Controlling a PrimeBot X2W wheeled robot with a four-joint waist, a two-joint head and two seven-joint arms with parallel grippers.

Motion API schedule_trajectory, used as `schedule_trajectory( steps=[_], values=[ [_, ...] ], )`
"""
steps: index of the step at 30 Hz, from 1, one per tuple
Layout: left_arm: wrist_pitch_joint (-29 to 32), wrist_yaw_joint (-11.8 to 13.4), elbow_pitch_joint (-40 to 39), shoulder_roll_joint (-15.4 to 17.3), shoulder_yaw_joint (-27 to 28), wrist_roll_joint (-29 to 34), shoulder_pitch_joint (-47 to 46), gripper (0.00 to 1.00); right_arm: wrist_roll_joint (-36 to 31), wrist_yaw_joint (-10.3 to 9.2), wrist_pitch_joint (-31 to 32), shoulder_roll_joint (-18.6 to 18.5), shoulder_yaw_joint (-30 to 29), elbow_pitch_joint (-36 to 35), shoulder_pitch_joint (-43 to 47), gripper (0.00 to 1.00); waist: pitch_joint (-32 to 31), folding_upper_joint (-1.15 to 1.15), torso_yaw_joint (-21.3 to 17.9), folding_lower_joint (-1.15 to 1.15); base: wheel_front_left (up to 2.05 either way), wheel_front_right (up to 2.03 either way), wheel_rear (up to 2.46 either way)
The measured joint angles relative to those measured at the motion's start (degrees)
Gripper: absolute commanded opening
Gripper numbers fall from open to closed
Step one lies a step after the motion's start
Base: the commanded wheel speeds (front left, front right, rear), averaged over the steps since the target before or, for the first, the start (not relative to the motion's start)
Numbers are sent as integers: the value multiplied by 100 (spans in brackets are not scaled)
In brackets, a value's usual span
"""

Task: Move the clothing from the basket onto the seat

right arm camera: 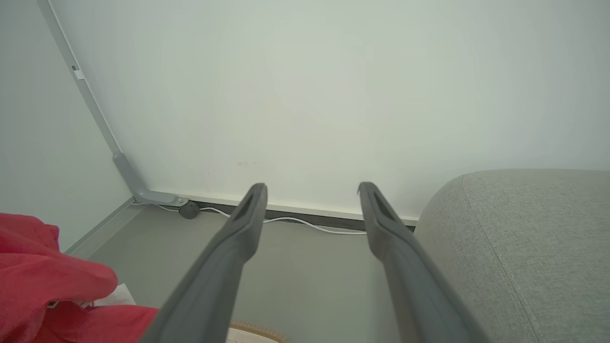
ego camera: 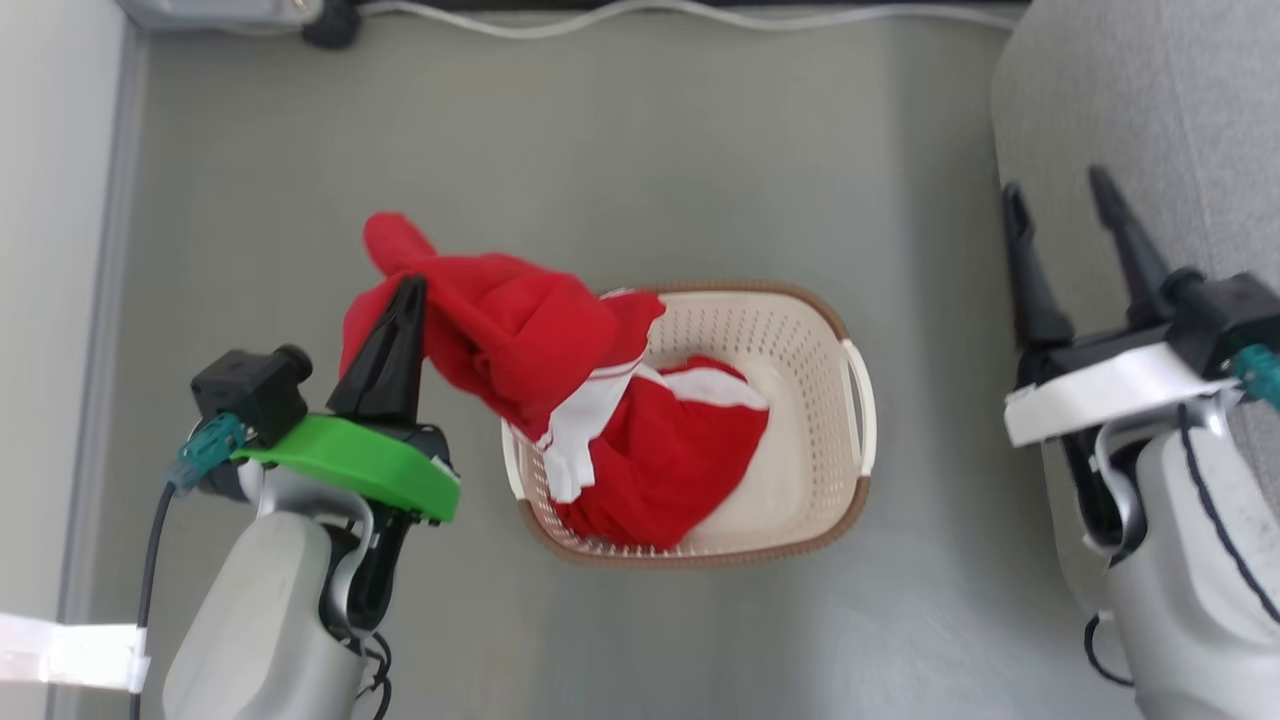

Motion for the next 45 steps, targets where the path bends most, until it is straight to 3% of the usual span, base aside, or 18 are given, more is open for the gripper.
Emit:
schedule_trajectory(
  steps=[26, 30, 39, 45],
  values=[
    [345, 259, -409, 378, 100, -34, 980, 0, 152, 90, 1, 230, 933, 410, 1287, 100, -2059, 0, 87, 0, 0, 0, 0],
    [474, 258, -637, 412, -29, -32, 981, 0, 152, 91, 1, 236, 1268, 400, 1302, 100, -2241, 0, 44, 0, 0, 0, 0],
    [812, 209, -1136, 341, -424, -24, 978, 0, 328, 92, 2, 227, 2781, 169, 1246, 100, -2345, 0, -71, 0, 0, 0, 0],
    [994, 201, -1429, 145, -767, -25, 977, 0, 450, 92, 2, 210, 3338, 80, 989, 100, -2284, 0, -186, 0, 0, 0, 0]
  ],
)
